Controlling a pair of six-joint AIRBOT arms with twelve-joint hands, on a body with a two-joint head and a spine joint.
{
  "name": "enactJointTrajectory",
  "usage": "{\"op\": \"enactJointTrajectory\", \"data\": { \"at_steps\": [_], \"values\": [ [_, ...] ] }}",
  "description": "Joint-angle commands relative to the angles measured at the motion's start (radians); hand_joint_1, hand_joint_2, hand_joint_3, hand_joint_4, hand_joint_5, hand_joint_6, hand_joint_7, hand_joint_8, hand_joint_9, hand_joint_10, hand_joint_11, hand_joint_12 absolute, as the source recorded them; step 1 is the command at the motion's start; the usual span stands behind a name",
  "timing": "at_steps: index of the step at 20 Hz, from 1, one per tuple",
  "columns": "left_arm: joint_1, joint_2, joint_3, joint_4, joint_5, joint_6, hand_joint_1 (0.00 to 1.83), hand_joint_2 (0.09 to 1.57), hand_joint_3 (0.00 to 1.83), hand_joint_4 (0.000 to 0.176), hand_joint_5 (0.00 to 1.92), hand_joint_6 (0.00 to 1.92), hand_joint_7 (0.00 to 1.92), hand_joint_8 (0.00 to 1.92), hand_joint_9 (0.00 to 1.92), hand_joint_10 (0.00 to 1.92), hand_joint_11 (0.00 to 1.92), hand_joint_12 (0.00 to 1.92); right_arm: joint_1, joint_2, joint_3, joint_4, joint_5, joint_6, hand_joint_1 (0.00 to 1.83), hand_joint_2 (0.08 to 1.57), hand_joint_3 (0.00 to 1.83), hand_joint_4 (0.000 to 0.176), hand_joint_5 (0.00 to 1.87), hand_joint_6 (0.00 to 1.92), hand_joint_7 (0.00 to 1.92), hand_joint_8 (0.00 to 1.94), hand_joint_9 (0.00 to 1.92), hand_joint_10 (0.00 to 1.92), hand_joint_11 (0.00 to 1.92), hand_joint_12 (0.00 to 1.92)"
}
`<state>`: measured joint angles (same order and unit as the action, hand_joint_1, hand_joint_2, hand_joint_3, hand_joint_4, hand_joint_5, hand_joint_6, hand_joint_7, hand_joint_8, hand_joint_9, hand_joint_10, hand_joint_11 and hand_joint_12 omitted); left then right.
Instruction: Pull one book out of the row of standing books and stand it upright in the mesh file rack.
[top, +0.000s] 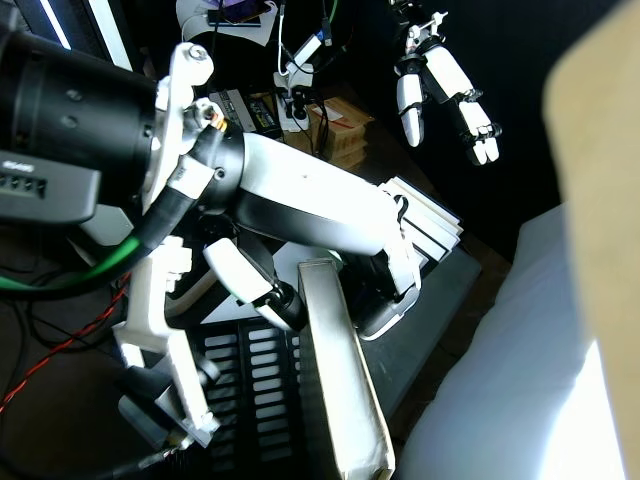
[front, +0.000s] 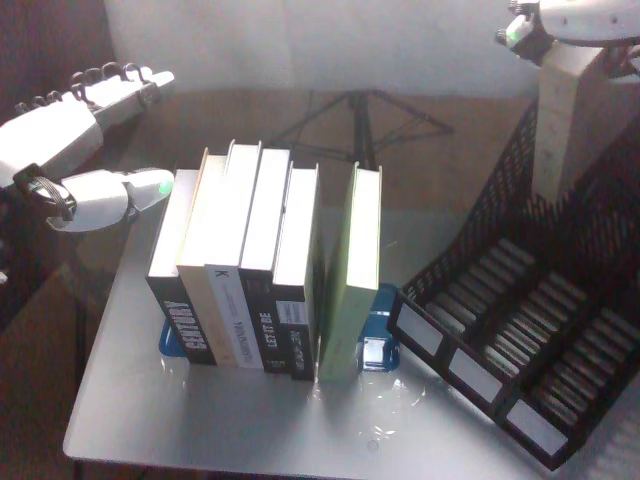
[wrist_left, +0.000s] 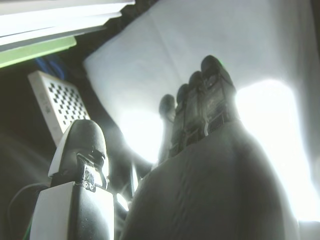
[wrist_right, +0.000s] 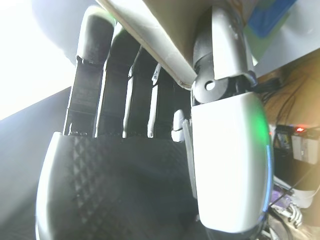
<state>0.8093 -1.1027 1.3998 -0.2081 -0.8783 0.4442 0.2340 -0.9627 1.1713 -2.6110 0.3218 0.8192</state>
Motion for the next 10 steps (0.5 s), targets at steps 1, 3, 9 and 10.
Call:
{"op": "enactJointTrajectory", "data": {
  "at_steps": [1,3,9,10],
  "values": [
    [-0.003,0.014,0.002,-0.013,-0.131,-0.007,0.61,1.36,0.00,0.011,0.11,0.00,0.01,0.00,0.00,0.00,0.00,0.03,0.002,0.011,0.009,-0.004,-0.090,-0.004,1.36,1.18,0.00,0.000,0.83,1.06,0.86,1.22,0.77,1.52,0.58,1.82],
    [-0.005,0.015,0.002,-0.013,-0.136,-0.010,0.61,1.37,0.00,0.010,0.10,0.00,0.01,0.00,0.00,0.00,0.00,0.00,-0.006,-0.003,0.018,0.004,-0.092,-0.004,1.36,1.19,0.00,0.000,0.80,1.07,0.82,1.28,0.79,1.51,0.62,1.77],
    [-0.007,0.012,0.007,-0.012,-0.139,-0.013,0.65,1.35,0.00,0.006,0.12,0.01,0.02,0.00,0.01,0.00,0.03,0.02,-0.044,-0.039,0.035,0.014,-0.118,-0.003,1.36,1.19,0.00,0.000,0.81,1.08,0.78,1.27,0.82,1.51,0.62,1.72],
    [-0.007,0.012,0.007,-0.011,-0.140,-0.013,0.65,1.35,0.00,0.008,0.12,0.00,0.02,0.00,0.01,0.00,0.02,0.02,-0.052,-0.045,0.040,0.014,-0.125,-0.003,1.36,1.19,0.00,0.000,0.82,1.06,0.78,1.27,0.82,1.51,0.64,1.72]
  ]
}}
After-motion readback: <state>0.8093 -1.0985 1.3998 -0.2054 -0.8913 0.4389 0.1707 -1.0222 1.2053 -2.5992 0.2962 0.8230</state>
